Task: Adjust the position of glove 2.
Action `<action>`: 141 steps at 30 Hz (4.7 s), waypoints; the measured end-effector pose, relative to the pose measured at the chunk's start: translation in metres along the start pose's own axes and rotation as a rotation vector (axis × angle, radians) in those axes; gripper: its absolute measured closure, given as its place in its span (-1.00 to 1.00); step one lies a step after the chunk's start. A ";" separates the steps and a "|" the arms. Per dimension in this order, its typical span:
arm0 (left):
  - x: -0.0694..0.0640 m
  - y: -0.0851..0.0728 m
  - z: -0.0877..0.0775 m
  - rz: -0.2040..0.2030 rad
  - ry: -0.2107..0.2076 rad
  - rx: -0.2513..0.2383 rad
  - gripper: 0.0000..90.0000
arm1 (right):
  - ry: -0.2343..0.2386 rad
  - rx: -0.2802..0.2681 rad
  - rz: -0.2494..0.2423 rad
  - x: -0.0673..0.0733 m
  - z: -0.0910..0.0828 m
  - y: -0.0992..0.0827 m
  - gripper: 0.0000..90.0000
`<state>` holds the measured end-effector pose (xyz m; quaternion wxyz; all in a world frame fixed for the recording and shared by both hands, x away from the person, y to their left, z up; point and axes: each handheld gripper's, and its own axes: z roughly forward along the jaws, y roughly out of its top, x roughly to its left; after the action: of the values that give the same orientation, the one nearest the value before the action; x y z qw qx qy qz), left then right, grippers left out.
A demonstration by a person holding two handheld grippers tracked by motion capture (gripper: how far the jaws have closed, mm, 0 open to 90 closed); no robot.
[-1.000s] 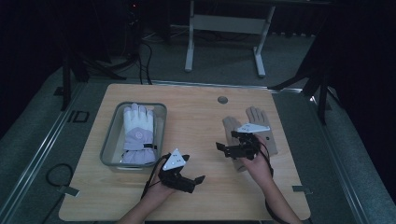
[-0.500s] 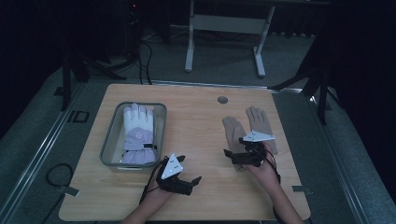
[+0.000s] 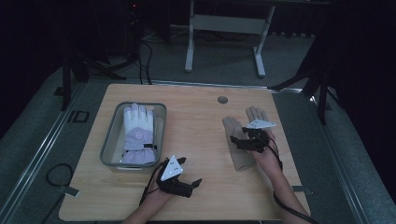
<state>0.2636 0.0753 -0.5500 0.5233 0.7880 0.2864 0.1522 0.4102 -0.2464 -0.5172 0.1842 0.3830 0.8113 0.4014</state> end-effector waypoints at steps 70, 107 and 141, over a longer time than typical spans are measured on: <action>-0.001 -0.002 -0.002 -0.002 0.004 -0.037 -0.90 | -0.224 0.097 0.278 0.101 0.070 0.014 0.45; 0.001 -0.003 0.000 -0.019 -0.006 -0.039 -0.90 | -0.301 -0.069 0.135 -0.050 -0.030 0.006 0.01; -0.001 -0.004 -0.003 -0.004 0.005 -0.039 -0.89 | -0.329 0.047 0.363 -0.096 0.016 -0.028 0.68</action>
<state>0.2602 0.0778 -0.5523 0.5382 0.7766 0.2863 0.1589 0.4679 -0.3234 -0.5502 0.2300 0.5867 0.6975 0.3413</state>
